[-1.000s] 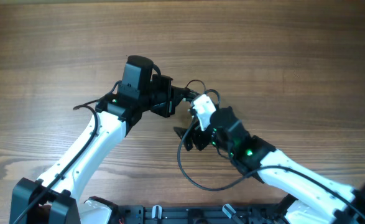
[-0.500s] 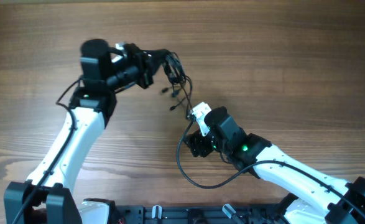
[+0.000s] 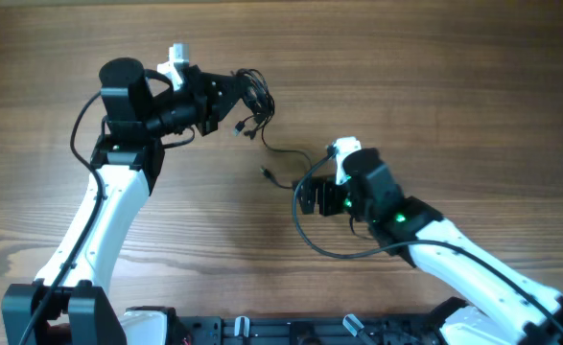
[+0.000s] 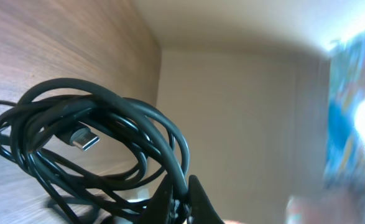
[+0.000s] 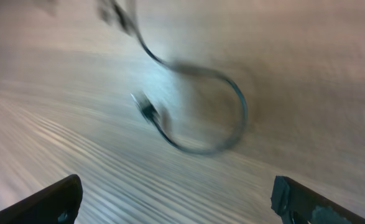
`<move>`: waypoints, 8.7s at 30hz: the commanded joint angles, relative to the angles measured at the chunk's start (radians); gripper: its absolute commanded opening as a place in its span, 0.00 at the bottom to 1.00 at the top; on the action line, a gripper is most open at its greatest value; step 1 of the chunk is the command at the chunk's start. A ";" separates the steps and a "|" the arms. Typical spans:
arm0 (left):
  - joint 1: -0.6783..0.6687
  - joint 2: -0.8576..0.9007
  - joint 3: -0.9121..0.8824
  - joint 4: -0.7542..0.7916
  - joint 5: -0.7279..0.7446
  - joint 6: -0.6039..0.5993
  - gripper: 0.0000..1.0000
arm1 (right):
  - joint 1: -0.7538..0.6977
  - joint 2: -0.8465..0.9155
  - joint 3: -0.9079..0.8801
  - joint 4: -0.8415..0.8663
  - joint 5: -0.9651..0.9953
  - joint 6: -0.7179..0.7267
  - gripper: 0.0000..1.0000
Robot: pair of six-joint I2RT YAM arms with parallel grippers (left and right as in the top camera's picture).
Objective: Untangle cables
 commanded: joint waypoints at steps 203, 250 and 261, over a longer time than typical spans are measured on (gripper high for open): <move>-0.273 0.037 0.013 -0.428 -0.462 0.456 0.48 | -0.149 0.203 0.003 0.616 -0.278 0.530 0.04; 0.119 0.045 0.014 -0.061 0.102 0.346 0.04 | -0.149 0.203 0.003 0.472 -0.270 0.427 0.05; 0.273 0.047 0.014 0.156 0.246 0.084 0.55 | -0.149 0.203 0.003 0.447 -0.251 0.422 0.04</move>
